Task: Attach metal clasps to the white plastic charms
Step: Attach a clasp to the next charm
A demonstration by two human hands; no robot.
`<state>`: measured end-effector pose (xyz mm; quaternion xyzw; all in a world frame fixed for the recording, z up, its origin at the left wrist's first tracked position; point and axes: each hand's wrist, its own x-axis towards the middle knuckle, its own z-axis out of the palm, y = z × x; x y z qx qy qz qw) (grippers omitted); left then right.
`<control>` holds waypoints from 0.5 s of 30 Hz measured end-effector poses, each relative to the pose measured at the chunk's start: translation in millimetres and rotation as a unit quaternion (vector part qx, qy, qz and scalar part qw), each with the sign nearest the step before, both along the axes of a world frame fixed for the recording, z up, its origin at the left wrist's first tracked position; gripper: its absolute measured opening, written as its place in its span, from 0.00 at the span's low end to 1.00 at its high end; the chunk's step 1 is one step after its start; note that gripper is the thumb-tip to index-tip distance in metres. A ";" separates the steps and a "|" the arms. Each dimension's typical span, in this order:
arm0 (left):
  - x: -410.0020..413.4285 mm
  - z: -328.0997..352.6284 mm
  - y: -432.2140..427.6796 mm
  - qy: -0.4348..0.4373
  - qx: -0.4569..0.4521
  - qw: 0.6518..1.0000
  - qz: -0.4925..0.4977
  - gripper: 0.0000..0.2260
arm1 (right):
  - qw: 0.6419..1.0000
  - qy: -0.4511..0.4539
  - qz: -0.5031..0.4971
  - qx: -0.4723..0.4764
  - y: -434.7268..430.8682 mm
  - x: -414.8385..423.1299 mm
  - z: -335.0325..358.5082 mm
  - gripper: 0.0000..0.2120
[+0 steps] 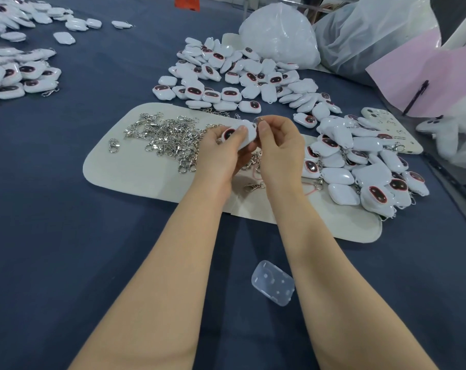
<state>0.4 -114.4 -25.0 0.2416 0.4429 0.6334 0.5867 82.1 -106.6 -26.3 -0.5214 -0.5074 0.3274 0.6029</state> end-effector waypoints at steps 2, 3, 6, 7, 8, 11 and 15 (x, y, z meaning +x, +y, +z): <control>2.0 0.6 -1.5 0.016 0.003 1.000 -0.003 0.09 | 0.999 -0.035 -0.028 0.023 -0.2 0.3 -1.5 0.03; 2.7 0.9 -2.0 0.033 0.007 0.999 0.001 0.07 | 0.998 -0.049 -0.038 0.033 -0.8 0.7 -1.9 0.03; 1.3 2.5 -3.3 0.106 0.033 0.993 0.035 0.06 | 0.989 -0.123 -0.041 0.065 -2.4 4.9 -1.8 0.03; -0.4 2.8 -3.3 0.134 0.047 0.989 0.052 0.07 | 0.984 -0.159 -0.033 0.072 -2.9 6.3 -1.4 0.03; -2.4 3.2 -3.7 0.161 0.062 0.983 0.069 0.08 | 0.978 -0.194 -0.023 0.077 -3.5 7.1 -1.2 0.04; -5.8 4.1 -5.1 0.226 0.107 0.963 0.101 0.08 | 0.960 -0.263 -0.007 0.094 -3.4 7.7 -0.3 0.05; -2.4 3.5 -6.3 0.295 0.144 0.941 0.087 0.07 | 0.966 -0.242 -0.021 0.089 -2.9 7.2 -0.4 0.04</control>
